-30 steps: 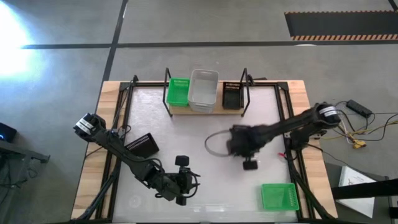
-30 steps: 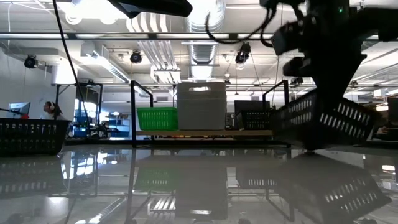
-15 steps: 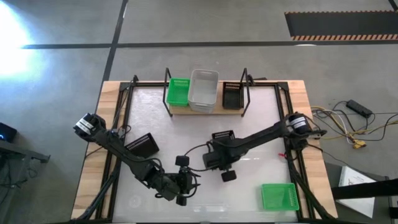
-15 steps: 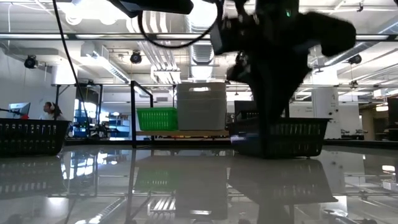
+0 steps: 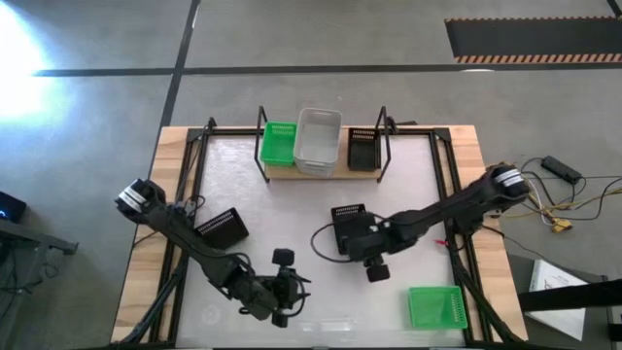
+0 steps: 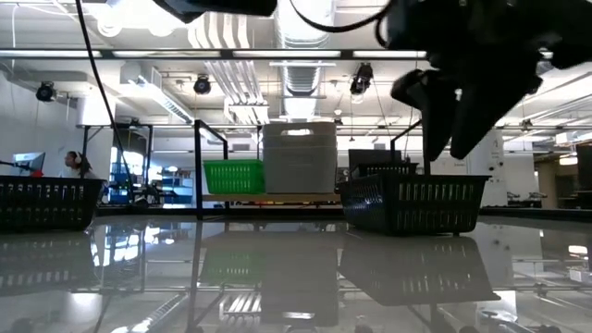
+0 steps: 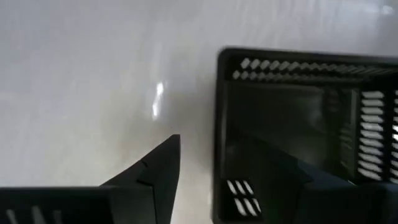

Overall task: Stack baskets on shelf by color
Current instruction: Stack the top black bin on the black bin on the shelf

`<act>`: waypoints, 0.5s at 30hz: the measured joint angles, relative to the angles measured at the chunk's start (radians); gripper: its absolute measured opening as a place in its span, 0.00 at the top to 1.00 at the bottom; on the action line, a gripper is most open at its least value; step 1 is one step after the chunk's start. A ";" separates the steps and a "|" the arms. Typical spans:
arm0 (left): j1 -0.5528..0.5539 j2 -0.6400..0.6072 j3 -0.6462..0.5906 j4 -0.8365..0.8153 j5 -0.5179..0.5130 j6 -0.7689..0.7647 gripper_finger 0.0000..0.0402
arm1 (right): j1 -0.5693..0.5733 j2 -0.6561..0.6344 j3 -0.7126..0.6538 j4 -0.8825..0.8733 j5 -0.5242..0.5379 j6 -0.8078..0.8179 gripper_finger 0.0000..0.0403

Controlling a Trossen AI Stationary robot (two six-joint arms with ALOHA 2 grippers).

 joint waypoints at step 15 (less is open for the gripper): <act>0.000 0.012 -0.001 0.026 -0.001 0.002 0.68 | 0.005 0.020 -0.166 0.325 0.011 -0.020 0.88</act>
